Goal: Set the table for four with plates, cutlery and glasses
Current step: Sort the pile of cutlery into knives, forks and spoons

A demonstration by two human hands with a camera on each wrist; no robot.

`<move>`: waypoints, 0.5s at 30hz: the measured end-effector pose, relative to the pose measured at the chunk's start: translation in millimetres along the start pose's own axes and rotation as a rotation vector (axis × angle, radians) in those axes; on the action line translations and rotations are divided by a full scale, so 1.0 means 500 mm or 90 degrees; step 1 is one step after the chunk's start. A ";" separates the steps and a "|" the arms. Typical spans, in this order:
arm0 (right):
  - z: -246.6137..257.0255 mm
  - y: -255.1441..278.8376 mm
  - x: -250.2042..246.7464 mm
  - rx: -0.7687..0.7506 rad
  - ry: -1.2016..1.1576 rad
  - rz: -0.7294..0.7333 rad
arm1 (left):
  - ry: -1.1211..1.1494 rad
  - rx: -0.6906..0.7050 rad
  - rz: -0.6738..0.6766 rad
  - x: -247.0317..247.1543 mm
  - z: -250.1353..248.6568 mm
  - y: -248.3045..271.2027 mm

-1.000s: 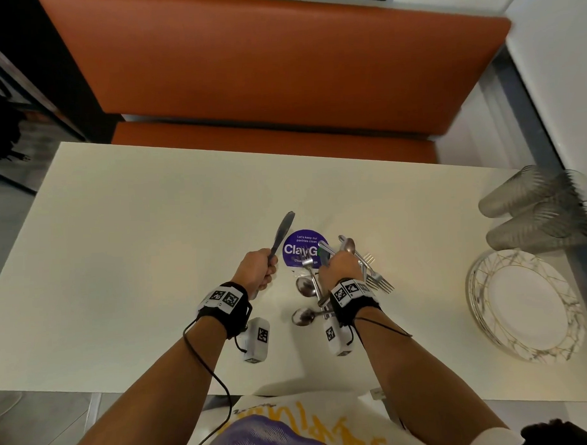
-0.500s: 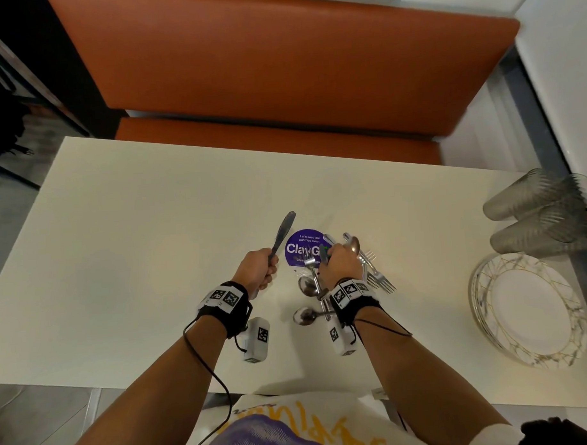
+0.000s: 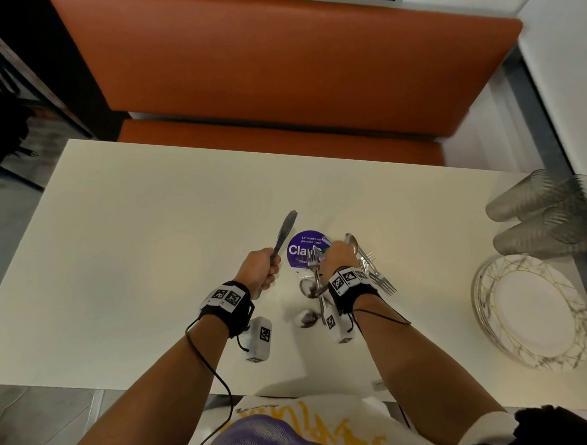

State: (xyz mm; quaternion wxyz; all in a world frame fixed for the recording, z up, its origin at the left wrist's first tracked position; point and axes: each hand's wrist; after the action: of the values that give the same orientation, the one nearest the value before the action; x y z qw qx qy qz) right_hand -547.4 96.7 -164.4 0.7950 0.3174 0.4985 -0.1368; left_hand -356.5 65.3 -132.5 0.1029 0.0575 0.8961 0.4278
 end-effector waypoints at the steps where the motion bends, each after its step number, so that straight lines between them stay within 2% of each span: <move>1: 0.001 -0.001 -0.003 0.001 -0.011 -0.010 | 0.006 0.001 0.007 0.000 0.001 -0.001; 6: 0.001 -0.011 -0.044 -0.008 -0.102 -0.077 | 0.023 0.011 0.032 -0.001 -0.005 0.006; 9: -0.002 -0.025 -0.094 0.002 -0.189 -0.157 | 0.027 0.027 0.032 0.008 -0.016 0.012; 13: 0.010 -0.031 -0.178 -0.052 -0.288 -0.264 | 0.027 0.064 0.035 0.025 -0.036 0.015; 15: 0.024 -0.028 -0.213 -0.084 -0.364 -0.285 | 0.019 0.093 0.032 0.034 -0.046 0.015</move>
State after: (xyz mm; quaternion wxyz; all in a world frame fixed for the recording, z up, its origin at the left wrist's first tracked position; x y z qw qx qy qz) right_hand -595.9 68.1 -72.3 0.8715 0.0973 0.3210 -0.3578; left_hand -378.2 55.9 -114.7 0.0742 0.0808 0.9246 0.3647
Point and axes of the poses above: each hand's wrist, its own y-axis away from the middle knuckle, its own x-axis out of the palm, z = x × y, and after that the axes turned 12 degrees about -z, right-handed
